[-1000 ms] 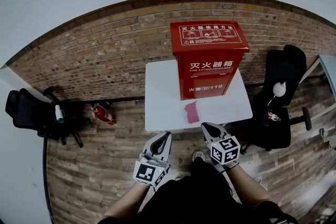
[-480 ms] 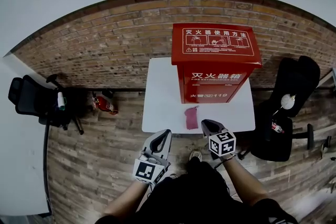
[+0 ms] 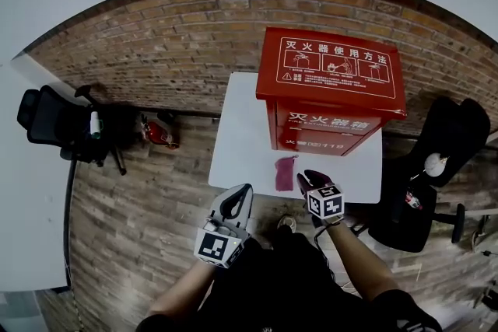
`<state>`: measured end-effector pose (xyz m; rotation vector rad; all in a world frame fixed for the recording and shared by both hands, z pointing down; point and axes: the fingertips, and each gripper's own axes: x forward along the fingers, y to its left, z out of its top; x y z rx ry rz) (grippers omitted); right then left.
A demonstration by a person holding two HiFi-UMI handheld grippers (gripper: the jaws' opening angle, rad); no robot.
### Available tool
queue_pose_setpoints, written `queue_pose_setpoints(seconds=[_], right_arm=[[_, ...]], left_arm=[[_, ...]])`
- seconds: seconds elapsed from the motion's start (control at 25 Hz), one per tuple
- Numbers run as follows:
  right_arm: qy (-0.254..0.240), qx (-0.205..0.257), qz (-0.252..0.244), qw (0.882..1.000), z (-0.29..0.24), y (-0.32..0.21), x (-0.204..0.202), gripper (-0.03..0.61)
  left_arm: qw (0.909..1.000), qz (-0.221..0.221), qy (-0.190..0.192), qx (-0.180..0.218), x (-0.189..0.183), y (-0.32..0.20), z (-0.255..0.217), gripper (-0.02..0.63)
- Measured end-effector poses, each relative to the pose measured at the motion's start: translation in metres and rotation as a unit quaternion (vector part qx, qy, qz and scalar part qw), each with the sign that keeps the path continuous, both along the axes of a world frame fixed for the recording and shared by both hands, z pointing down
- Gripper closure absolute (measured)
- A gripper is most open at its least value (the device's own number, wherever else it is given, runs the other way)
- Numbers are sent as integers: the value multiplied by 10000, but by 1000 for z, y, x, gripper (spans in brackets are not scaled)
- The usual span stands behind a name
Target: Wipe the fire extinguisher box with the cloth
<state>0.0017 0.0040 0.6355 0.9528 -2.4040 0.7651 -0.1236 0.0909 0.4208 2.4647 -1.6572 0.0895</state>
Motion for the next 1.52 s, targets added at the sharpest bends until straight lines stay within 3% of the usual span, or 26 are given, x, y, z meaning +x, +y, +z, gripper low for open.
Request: queue_pose_setpoints(seconds=[0.4,0.88,1.2,1.52], right_arm=[[294,-840,345,9954,69,-23,-3,439],[900,-1873,949,9735,187,-29,-20,414],[1290,-2094,1298,9606,223,-30,-29,383],[1556,-2131,1654,9503,228,-32,-44,368]], left_arm=[[9994,302,-41,-188,-11,-38,6,586],[9978,432,-115,-491,-53,-54,31,586],[9968,205,-218,-738,-90,-45,46,586],[9961,171,-194,-847,-104,-43,55,586]])
